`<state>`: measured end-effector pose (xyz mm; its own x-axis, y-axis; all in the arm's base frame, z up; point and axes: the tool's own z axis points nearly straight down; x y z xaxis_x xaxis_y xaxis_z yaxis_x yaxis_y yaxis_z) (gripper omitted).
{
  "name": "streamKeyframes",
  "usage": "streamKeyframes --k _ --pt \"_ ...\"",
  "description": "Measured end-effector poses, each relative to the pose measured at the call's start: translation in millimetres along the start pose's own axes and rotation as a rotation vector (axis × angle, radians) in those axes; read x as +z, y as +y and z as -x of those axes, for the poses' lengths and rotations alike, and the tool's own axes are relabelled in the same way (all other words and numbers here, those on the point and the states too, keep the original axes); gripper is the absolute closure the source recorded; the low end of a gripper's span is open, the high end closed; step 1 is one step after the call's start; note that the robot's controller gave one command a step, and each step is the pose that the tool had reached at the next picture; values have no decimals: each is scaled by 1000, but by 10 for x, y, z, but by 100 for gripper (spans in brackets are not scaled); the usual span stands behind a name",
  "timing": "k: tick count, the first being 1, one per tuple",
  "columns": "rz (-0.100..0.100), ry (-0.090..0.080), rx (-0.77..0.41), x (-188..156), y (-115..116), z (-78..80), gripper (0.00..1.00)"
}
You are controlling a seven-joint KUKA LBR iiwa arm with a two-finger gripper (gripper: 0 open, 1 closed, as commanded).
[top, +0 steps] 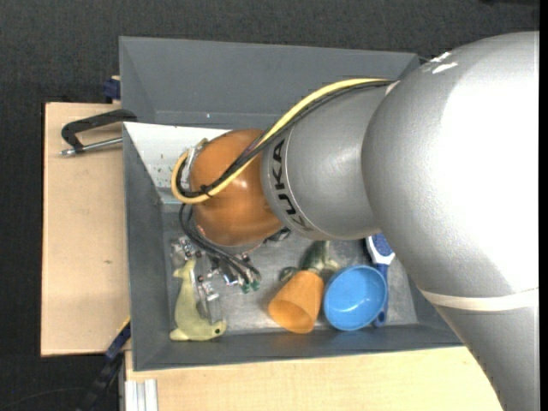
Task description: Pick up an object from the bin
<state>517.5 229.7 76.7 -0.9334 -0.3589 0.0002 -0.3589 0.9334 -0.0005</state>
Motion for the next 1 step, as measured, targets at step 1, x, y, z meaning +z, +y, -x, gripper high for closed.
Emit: streamKeyframes --k 1 --pt "2 -4 3 -8 -1 9 100"
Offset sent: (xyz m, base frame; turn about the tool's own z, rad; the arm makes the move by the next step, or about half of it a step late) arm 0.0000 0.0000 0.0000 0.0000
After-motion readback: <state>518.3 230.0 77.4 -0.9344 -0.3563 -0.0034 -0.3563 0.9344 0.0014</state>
